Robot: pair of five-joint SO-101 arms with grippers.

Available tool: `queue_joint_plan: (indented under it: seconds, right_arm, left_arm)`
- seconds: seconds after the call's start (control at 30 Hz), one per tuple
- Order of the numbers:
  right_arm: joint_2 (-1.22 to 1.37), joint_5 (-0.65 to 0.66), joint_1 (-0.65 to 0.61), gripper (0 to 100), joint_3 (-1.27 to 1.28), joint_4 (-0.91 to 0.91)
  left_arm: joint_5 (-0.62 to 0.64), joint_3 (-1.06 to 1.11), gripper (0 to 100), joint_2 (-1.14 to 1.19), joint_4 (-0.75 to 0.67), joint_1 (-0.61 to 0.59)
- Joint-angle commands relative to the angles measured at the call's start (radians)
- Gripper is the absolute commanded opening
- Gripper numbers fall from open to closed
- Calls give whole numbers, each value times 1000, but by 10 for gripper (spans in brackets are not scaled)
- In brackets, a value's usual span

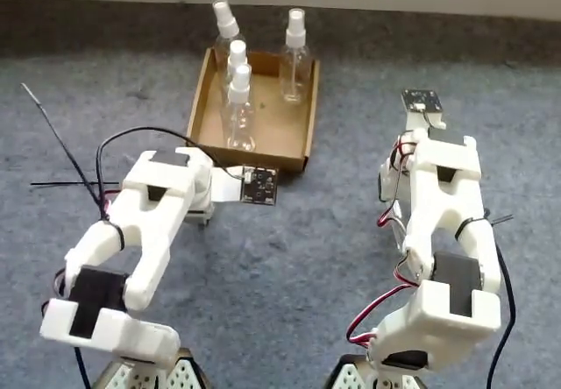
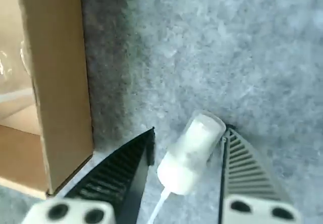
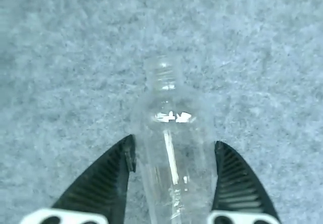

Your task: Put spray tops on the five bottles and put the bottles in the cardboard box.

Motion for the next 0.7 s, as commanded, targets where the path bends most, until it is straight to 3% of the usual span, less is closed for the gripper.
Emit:
queue_joint_plan:
  seconds: [0.0,0.17,0.53,0.67]
  right_arm:
    - [-5,11,-10,124,-51,7]
    - [-5,12,-10,124,-51,7]
    - [-5,44,-7,124,-51,44]
    - [-5,94,-7,124,-53,82]
  left_arm:
    - [-376,-97,207,74,-21,19]
    - [-368,-93,203,90,-17,8]
    - [-305,-104,62,88,252,-19]
    - [-77,-183,38,87,327,-12]
